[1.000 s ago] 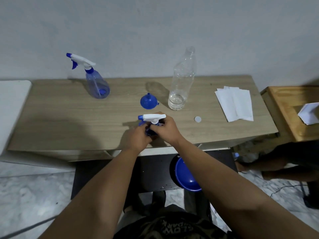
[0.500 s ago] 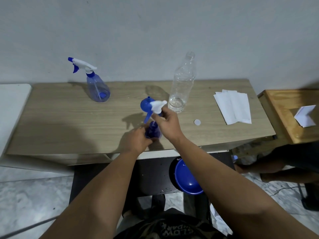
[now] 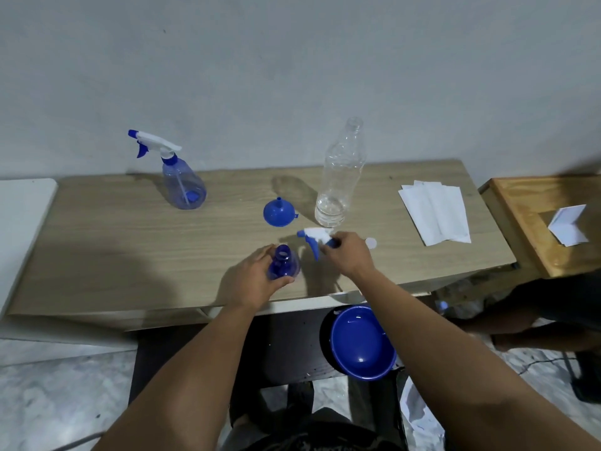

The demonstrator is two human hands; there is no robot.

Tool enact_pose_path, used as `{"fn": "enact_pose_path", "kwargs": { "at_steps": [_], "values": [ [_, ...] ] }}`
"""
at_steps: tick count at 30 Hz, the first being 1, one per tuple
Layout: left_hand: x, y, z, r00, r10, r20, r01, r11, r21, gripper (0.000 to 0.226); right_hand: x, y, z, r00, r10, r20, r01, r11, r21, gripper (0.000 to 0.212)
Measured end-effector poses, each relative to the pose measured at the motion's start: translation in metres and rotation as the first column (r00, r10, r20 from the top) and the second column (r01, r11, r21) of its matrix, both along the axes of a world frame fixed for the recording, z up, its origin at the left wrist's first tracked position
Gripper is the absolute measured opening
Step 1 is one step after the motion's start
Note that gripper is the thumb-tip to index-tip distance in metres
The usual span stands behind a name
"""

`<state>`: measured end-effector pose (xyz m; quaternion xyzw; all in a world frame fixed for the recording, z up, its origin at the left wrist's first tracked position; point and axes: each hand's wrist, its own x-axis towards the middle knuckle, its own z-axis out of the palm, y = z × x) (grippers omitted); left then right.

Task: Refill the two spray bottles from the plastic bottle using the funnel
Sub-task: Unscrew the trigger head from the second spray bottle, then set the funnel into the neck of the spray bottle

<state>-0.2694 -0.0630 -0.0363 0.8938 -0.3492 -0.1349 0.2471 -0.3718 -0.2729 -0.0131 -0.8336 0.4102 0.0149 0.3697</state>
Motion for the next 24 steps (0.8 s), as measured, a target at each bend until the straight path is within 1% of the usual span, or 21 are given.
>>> {"fn": "enact_pose_path", "kwargs": {
  "at_steps": [3,6,8,10,11,12,14,15,16,18,20,22,24],
  "values": [
    [0.003,0.000,-0.001,1.000,0.000,0.004,0.000,1.000,0.014,0.081,-0.012,0.005,-0.022,0.984,0.032,-0.173,-0.039,0.998,-0.042,0.022],
    [0.006,0.001,-0.002,1.000,0.000,0.003,0.000,1.000,0.024,0.083,-0.014,0.010,-0.028,0.955,0.034,-0.296,-0.078,0.987,-0.140,0.036],
    [0.008,0.001,-0.002,1.000,0.004,0.016,-0.005,1.000,0.028,0.085,-0.014,0.015,-0.025,0.947,0.028,-0.320,-0.094,0.976,-0.195,0.041],
    [0.012,0.001,-0.002,1.000,0.007,0.022,-0.007,1.000,0.024,0.086,-0.013,0.019,-0.017,0.966,0.005,-0.260,-0.070,0.968,-0.239,0.041],
    [0.014,0.000,-0.002,1.000,0.006,0.015,-0.007,1.000,0.018,0.085,-0.011,0.021,-0.012,0.984,0.001,-0.180,-0.048,0.965,-0.259,0.040],
    [0.016,0.000,-0.002,1.000,0.005,0.005,-0.005,1.000,0.010,0.084,-0.008,0.023,-0.005,0.998,0.011,-0.068,-0.029,0.964,-0.265,0.039],
    [0.022,-0.001,-0.002,1.000,-0.007,-0.009,0.007,1.000,0.002,0.082,0.009,0.025,0.012,0.989,0.068,0.134,-0.035,0.973,-0.230,0.035],
    [0.024,-0.001,-0.002,1.000,-0.015,-0.009,0.015,1.000,0.003,0.082,0.022,0.024,0.021,0.978,0.103,0.180,-0.065,0.977,-0.204,0.035],
    [0.026,-0.001,-0.003,1.000,-0.021,-0.002,0.021,1.000,0.008,0.082,0.037,0.023,0.028,0.971,0.140,0.193,-0.106,0.978,-0.177,0.037],
    [0.030,-0.002,-0.004,1.000,-0.024,0.020,0.024,0.999,0.026,0.080,0.076,0.017,0.037,0.965,0.228,0.128,-0.209,0.967,-0.143,0.047],
    [0.032,-0.003,-0.005,0.999,-0.022,0.038,0.020,0.999,0.049,0.077,0.117,0.009,0.038,0.941,0.336,-0.027,-0.336,0.929,-0.157,0.060],
    [0.034,-0.005,-0.008,0.998,-0.020,0.061,0.015,0.997,0.076,0.076,0.153,0.004,0.035,0.876,0.436,-0.205,-0.474,0.856,-0.205,0.071],
    [0.035,-0.008,-0.009,0.998,-0.015,0.060,0.009,0.994,0.108,0.076,0.178,0.001,0.028,0.775,0.513,-0.368,-0.609,0.762,-0.220,0.071]
  ]
}}
